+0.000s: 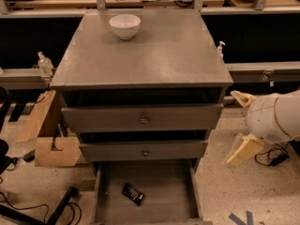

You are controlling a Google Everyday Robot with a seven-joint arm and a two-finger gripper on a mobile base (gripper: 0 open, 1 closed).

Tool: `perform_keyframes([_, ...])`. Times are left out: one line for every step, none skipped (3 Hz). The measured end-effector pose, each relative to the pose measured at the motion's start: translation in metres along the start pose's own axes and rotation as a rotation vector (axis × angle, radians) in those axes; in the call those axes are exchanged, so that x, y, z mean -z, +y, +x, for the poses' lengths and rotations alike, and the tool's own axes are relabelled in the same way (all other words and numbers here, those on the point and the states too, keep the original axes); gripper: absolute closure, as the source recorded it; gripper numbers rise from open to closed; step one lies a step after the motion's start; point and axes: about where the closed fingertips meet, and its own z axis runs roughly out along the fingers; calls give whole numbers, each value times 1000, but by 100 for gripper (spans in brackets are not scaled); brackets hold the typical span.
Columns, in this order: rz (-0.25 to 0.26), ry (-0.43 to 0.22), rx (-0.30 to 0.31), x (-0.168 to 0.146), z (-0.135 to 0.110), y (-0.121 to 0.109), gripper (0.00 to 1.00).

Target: Pick rxbar chocolate from bottom drawer and place on counter

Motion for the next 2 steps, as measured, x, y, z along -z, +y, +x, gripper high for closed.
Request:
perform_keyframes([70,-46,-3,-44,12,-13,0])
perform_keyframes([128,-61,-57,-81,34,-17,0])
